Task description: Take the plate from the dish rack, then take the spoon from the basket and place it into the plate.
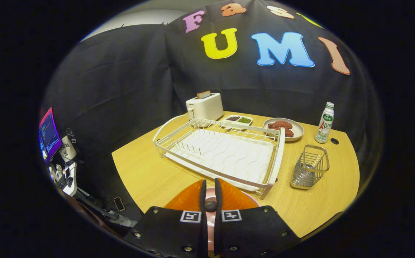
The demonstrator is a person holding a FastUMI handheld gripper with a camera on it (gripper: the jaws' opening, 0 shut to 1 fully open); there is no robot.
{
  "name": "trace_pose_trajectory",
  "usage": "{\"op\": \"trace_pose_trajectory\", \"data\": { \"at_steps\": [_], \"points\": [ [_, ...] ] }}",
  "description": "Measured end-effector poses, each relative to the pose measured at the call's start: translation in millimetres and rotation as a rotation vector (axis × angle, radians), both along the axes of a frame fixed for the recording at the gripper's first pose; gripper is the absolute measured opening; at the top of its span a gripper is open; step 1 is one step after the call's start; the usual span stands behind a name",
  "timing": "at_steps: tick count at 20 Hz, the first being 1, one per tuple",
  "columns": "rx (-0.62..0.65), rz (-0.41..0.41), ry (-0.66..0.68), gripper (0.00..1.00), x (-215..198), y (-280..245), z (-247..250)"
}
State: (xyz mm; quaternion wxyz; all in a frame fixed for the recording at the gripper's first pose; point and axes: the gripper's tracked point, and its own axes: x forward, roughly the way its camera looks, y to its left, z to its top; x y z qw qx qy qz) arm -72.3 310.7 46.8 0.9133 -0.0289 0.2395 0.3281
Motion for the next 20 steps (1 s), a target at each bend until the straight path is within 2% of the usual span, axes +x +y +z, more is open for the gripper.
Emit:
{"op": "trace_pose_trajectory", "data": {
  "at_steps": [8, 13, 20],
  "points": [
    [-0.011, -0.013, 0.003, 0.08, 0, 1, -9],
    [-0.050, -0.049, 0.009, 0.18, -1, -13, -16],
    [-0.020, -0.129, -0.061, 0.20, 13, -40, 16]
  ]
}}
